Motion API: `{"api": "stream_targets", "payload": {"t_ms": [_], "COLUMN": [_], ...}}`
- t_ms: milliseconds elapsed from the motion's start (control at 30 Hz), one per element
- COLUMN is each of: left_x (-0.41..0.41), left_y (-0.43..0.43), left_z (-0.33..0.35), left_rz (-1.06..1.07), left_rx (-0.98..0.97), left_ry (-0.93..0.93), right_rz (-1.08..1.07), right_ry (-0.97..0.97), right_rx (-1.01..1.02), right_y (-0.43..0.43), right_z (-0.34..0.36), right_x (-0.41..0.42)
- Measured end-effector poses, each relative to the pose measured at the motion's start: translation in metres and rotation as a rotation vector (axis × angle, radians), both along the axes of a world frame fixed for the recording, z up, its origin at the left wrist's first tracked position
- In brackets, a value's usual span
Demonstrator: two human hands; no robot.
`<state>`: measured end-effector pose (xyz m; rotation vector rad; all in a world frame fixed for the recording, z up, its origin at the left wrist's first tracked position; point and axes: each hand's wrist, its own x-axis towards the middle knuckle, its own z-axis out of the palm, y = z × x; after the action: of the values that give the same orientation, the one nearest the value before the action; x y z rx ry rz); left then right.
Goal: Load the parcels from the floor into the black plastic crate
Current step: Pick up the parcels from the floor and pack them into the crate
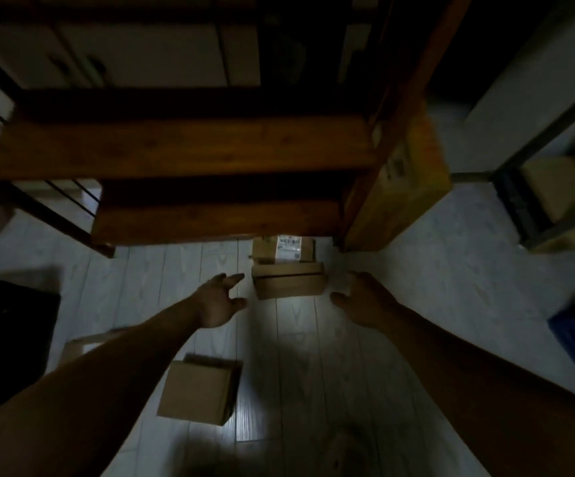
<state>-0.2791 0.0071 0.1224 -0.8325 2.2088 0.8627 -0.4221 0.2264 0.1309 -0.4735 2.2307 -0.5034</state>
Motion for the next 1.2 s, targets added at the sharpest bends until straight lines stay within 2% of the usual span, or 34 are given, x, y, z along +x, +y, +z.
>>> {"api": "stream_targets", "payload": {"t_ms": [133, 233, 367, 433, 500, 667, 900, 1000, 1067, 1200], "left_x": [-0.015, -0.028, -0.05, -0.058, -0.059, -0.05, -0.049, -0.043, -0.029, 0.013], "left_y": [0.0, 0.003, 0.003, 0.005, 0.006, 0.005, 0.002, 0.002, 0.006, 0.012], "left_z": [-0.111, -0.178, -0.243, -0.261, -0.272, -0.268, -0.275, -0.274, -0.259, -0.194], "left_rz": [0.17, 0.381, 0.666, 0.725, 0.74, 0.756, 0.85, 0.918, 0.911, 0.908], "left_rx": [0.07, 0.108, 0.213, 0.293, 0.373, 0.415, 0.328, 0.326, 0.305, 0.449], "left_ry": [0.089, 0.149, 0.267, 0.295, 0.303, 0.284, 0.314, 0.323, 0.279, 0.175], "right_rz": [-0.025, -0.084, -0.316, -0.359, -0.354, -0.389, -0.335, -0.368, -0.379, -0.374], "right_ry": [-0.022, -0.003, 0.049, 0.028, 0.01, 0.021, 0.027, 0.019, 0.006, -0.113], "right_rx": [-0.08, -0.112, -0.07, -0.063, -0.047, -0.065, -0.044, -0.129, -0.139, -0.156], "right_y": [-0.015, -0.028, -0.052, -0.06, -0.063, -0.053, -0.047, -0.043, -0.039, -0.026], "right_z": [-0.126, -0.204, -0.26, -0.278, -0.285, -0.286, -0.292, -0.288, -0.27, -0.2], "right_x": [-0.005, -0.017, -0.033, -0.043, -0.047, -0.046, -0.035, -0.03, -0.019, 0.009]}}
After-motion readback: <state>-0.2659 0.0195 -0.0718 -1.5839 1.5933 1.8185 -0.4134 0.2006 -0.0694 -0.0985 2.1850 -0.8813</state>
